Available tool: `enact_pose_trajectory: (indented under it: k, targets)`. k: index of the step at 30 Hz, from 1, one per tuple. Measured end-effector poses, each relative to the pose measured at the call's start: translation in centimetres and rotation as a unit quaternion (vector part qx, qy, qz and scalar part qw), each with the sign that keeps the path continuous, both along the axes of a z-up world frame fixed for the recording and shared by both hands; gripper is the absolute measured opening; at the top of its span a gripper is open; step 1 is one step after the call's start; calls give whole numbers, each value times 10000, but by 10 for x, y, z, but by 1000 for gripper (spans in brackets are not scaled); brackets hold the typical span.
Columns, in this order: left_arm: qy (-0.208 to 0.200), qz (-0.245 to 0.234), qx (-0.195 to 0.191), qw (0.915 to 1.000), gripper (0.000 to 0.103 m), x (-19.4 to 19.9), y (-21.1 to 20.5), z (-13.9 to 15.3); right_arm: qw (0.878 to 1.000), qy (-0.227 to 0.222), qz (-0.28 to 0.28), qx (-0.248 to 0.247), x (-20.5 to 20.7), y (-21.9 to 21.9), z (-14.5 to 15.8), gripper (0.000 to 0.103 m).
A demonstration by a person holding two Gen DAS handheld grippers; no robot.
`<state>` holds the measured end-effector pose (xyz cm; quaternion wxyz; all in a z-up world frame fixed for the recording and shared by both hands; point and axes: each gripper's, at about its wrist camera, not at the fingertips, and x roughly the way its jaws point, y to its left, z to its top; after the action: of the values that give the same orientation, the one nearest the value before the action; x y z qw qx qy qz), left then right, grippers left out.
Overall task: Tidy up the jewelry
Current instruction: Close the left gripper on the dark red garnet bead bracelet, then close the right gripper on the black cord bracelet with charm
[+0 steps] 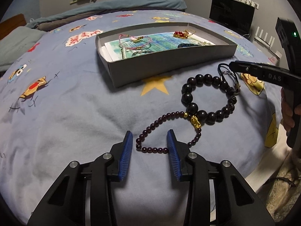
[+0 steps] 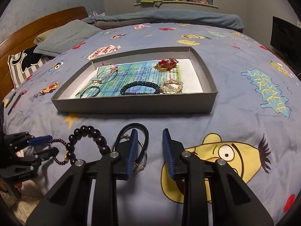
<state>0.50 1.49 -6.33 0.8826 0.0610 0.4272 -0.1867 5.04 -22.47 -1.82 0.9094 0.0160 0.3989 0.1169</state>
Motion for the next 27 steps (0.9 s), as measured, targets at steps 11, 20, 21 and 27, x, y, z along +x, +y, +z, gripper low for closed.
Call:
enact_pose_trajectory:
  k: [11, 20, 21, 27]
  targets:
    - [-97, -23, 153, 9998, 13, 2, 2, 0, 9996, 215, 88, 136, 9, 1, -10, 4]
    - [-334, -121, 201, 9992, 6, -7, 1, 11, 9995, -222, 95, 192, -5, -6, 11, 4]
    - [-371, -142, 171, 9991, 6, -9, 2, 13, 9994, -271, 77, 205, -7, -8, 13, 4]
    - [-711, -225, 179, 9971, 6, -18, 1, 36, 9987, -477, -50, 188, -13, -19, 28, 4]
